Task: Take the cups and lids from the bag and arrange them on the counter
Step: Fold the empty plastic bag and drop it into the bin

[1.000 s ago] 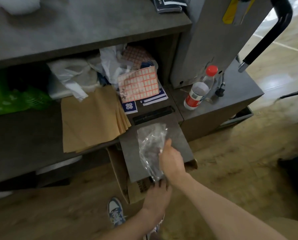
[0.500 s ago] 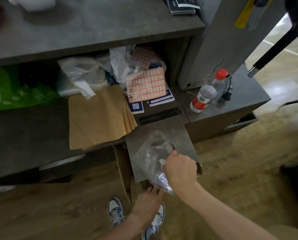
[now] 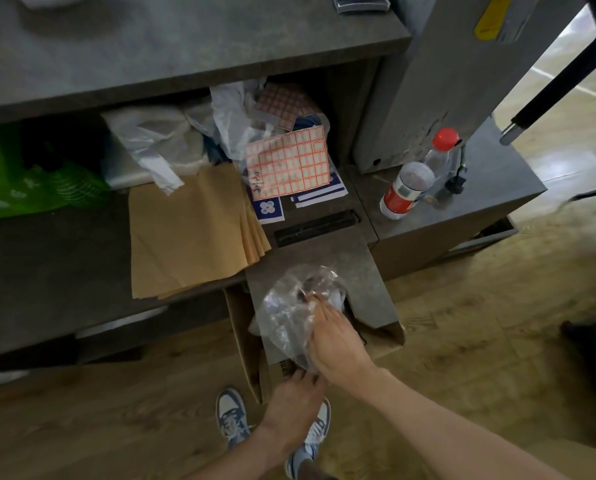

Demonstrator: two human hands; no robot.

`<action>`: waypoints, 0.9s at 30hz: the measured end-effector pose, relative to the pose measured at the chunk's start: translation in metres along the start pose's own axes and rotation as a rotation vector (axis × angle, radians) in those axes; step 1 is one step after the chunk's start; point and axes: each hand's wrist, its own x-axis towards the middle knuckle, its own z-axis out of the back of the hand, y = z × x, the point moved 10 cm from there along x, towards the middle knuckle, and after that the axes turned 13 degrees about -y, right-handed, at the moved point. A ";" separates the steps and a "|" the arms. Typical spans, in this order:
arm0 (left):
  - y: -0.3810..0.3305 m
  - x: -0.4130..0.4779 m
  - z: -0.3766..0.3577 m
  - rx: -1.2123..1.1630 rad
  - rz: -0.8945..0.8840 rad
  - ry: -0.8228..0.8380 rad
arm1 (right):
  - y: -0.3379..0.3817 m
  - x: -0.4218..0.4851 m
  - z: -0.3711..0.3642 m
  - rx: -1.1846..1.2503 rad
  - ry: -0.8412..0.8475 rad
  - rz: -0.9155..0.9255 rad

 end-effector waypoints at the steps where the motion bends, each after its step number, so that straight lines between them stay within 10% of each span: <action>1: 0.000 -0.001 0.003 -0.025 -0.002 -0.002 | -0.010 -0.001 -0.004 -0.005 0.000 -0.044; 12: -0.001 0.006 0.016 -0.013 0.006 0.067 | -0.057 0.031 -0.087 -0.418 0.506 -0.091; 20: 0.002 0.003 0.015 -0.027 0.023 0.045 | -0.052 0.026 -0.056 0.030 -0.013 -0.117; 27: 0.020 0.015 0.030 0.054 0.183 0.003 | -0.040 -0.038 -0.005 -0.149 0.072 0.064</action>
